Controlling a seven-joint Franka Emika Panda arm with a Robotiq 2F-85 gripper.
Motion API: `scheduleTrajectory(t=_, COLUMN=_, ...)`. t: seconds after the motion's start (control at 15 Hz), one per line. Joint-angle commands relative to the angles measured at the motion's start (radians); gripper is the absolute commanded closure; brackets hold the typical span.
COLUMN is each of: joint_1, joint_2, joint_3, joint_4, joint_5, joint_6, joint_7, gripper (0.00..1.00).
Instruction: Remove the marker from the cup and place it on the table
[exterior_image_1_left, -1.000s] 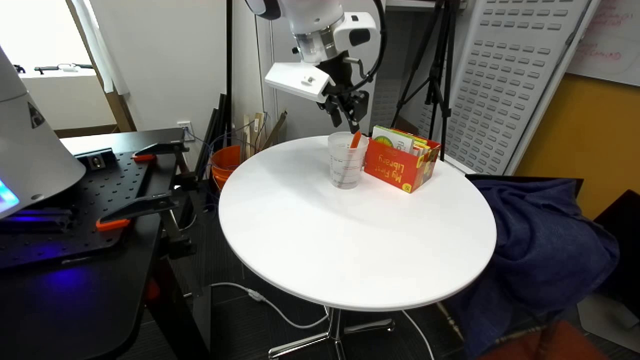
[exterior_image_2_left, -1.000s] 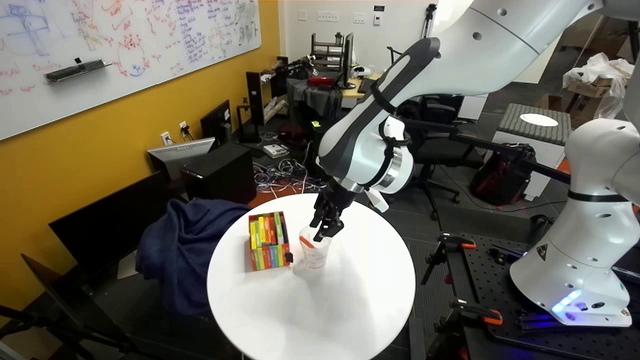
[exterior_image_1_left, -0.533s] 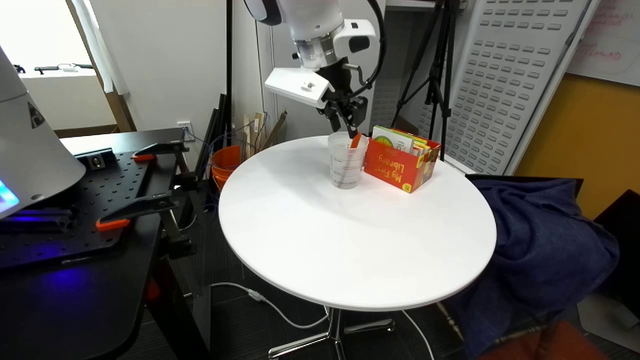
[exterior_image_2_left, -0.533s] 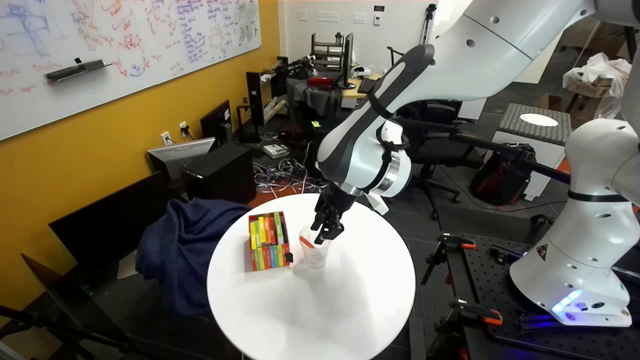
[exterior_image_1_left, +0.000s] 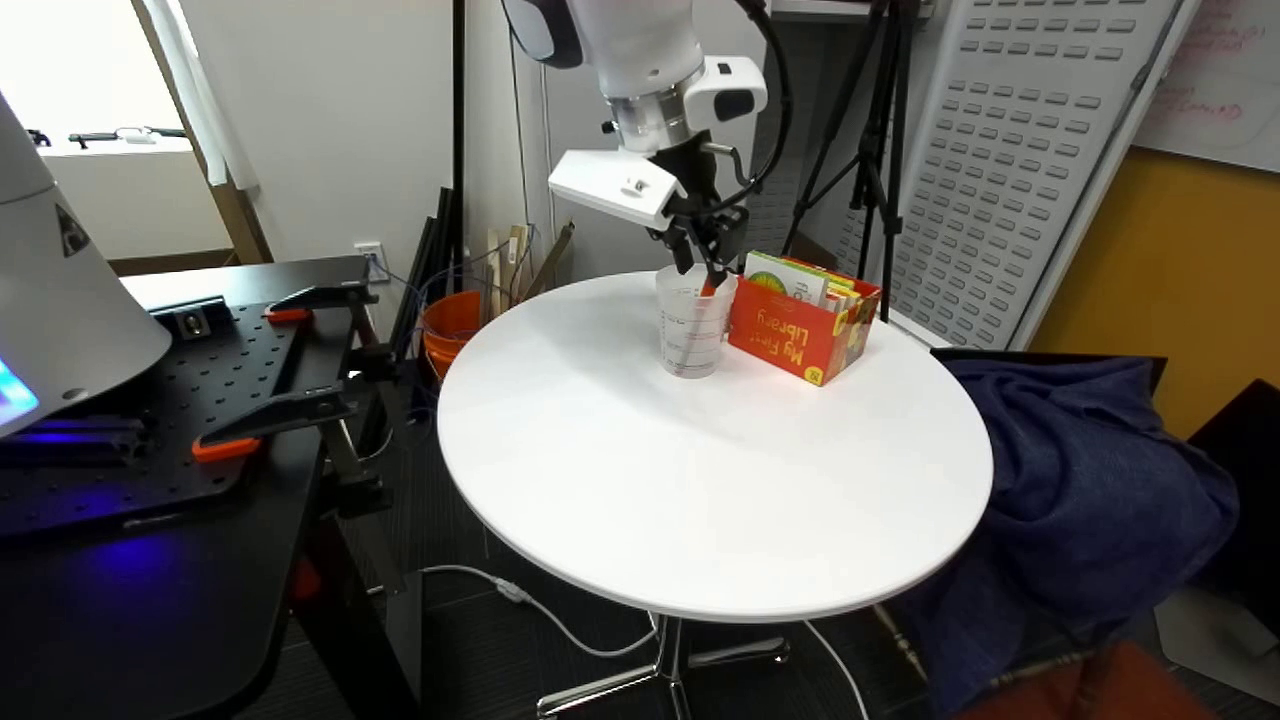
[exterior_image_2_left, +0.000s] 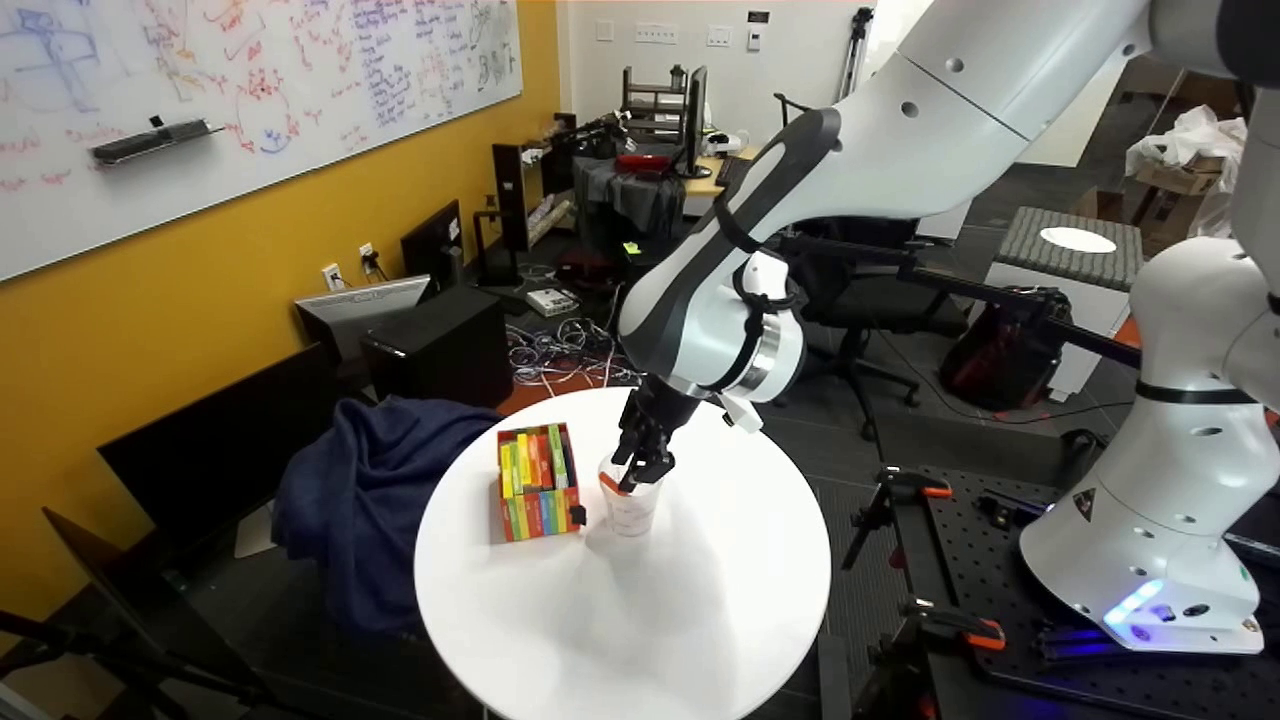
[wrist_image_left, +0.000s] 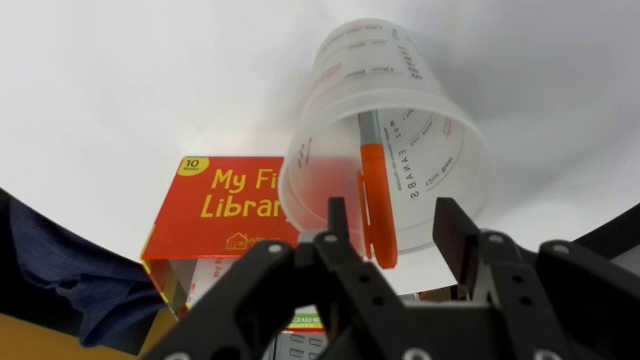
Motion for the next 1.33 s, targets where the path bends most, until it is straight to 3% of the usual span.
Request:
scheduleTrajectory(t=0.0, joint_1=-0.018, joint_2=0.044, joint_3=0.001, joint_4=0.061, joint_5=0.005, joint_6=-0.018, joint_7=-0.014, gripper=0.49)
scheduleTrajectory(t=0.27, joint_1=-0.030, joint_2=0.078, joint_3=0.002, joint_4=0.093, joint_5=0.000, joint_6=-0.040, joint_7=-0.011, gripper=0.52)
scheduleTrajectory(t=0.33, joint_1=-0.033, joint_2=0.086, joint_3=0.003, joint_4=0.101, joint_5=0.001, joint_6=-0.044, joint_7=-0.014, gripper=0.68)
scheduleTrajectory(t=0.4, joint_1=-0.034, joint_2=0.093, joint_3=0.004, joint_4=0.107, joint_5=0.000, joint_6=-0.049, joint_7=-0.013, gripper=0.77)
scheduleTrajectory(t=0.67, joint_1=-0.034, joint_2=0.106, joint_3=0.004, joint_4=0.115, joint_5=0.001, joint_6=-0.054, joint_7=-0.011, gripper=1.00)
scheduleTrajectory(t=0.8, joint_1=-0.034, joint_2=0.103, joint_3=0.005, joint_4=0.113, joint_5=0.007, joint_6=-0.050, joint_7=-0.016, gripper=0.96)
scheduleTrajectory(t=1.27, joint_1=-0.027, joint_2=0.051, joint_3=0.014, joint_4=0.068, joint_5=0.062, joint_6=-0.020, joint_7=-0.037, gripper=0.96)
